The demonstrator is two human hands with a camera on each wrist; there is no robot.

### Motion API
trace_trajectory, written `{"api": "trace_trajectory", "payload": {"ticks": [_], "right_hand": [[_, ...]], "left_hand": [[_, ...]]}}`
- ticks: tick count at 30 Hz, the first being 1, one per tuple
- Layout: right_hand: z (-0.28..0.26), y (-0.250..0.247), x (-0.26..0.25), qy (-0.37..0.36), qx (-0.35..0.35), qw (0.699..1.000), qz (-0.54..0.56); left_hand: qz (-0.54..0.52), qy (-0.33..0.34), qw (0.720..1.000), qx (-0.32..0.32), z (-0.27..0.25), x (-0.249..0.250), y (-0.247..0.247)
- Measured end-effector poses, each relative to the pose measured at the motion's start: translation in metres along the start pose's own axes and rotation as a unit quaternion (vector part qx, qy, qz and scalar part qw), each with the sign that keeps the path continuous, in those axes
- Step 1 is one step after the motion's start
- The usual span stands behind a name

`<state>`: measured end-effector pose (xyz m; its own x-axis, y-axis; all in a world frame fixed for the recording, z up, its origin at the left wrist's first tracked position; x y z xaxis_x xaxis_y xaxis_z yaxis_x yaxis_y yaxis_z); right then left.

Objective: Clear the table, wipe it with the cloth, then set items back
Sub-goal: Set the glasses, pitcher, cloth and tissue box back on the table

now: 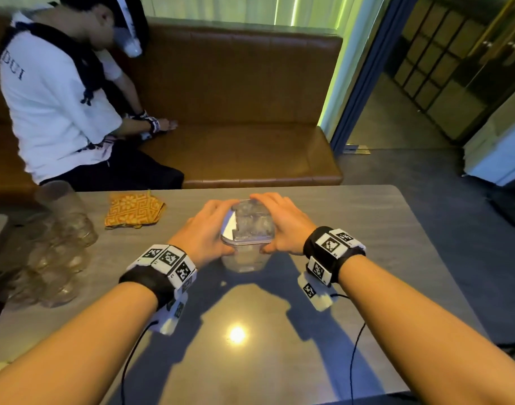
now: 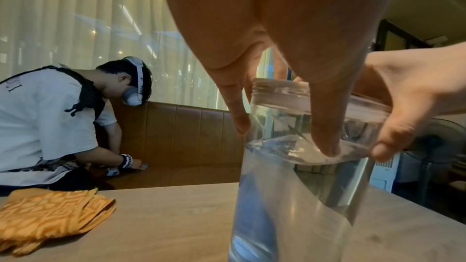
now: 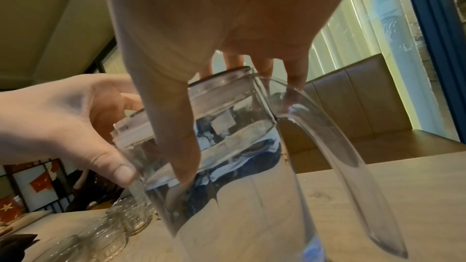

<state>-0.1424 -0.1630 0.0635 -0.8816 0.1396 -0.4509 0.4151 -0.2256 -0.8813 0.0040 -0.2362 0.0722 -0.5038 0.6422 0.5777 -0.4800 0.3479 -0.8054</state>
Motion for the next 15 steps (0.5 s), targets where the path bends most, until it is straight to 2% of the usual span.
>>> {"api": "trace_trajectory", "payload": {"ticks": [12,15], "right_hand": [[0.027,0.017,0.006,0.039,-0.028,0.999,0.004],[0.014,0.009,0.022,0.102,-0.011,0.995,0.020]], "left_hand": [[-0.011,0.003,1.000,-0.025,0.027,-0.029,0.000],[-0.030,-0.064,0.997,0.038,0.016,-0.041,-0.014]]}}
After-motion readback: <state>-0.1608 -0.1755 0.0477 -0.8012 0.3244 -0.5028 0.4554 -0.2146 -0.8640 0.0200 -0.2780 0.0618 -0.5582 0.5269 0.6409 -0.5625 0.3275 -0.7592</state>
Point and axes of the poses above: each hand's wrist, its own z-axis towards the middle knuckle, its own y-axis out of the palm, x = y × z, the point moved 7 cm from there along z, towards the middle knuckle, and after that the axes turned 14 degrees about x, right-handed, at the moved point
